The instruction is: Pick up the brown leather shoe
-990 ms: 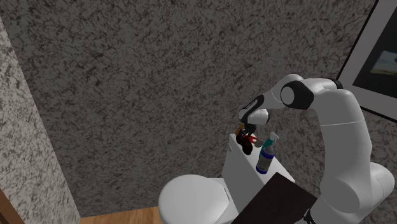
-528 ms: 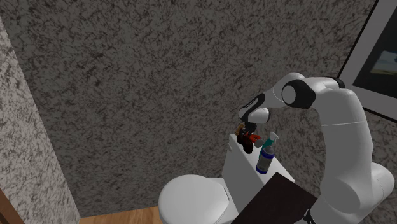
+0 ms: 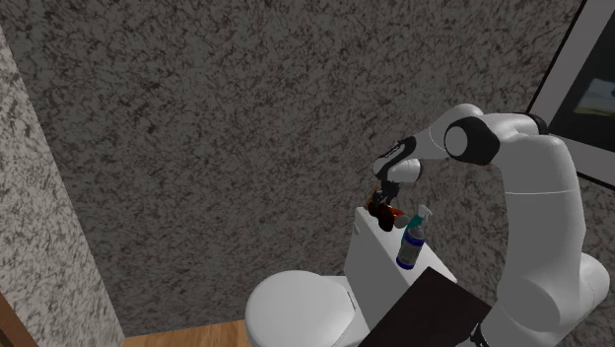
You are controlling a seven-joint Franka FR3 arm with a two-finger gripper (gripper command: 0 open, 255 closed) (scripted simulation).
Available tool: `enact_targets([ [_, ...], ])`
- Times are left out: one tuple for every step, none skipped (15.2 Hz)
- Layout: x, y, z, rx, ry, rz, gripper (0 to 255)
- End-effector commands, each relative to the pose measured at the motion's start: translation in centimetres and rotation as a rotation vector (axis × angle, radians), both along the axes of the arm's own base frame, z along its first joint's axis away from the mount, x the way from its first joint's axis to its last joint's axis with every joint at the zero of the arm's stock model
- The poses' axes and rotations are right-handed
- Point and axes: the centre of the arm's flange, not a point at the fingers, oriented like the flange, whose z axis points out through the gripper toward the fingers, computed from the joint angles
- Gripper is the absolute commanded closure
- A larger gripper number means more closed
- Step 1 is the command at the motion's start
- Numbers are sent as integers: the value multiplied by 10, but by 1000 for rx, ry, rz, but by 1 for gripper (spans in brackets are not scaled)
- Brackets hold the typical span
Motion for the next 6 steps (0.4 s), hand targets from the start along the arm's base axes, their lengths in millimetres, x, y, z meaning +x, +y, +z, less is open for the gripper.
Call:
enact_targets([
  [0,-1,11,0,0,0,255],
  [0,-1,16,0,0,0,255],
  [0,-1,22,0,0,0,255],
  [0,-1,27,0,0,0,255],
  [0,-1,28,0,0,0,255],
  [0,-1,28,0,0,0,255],
])
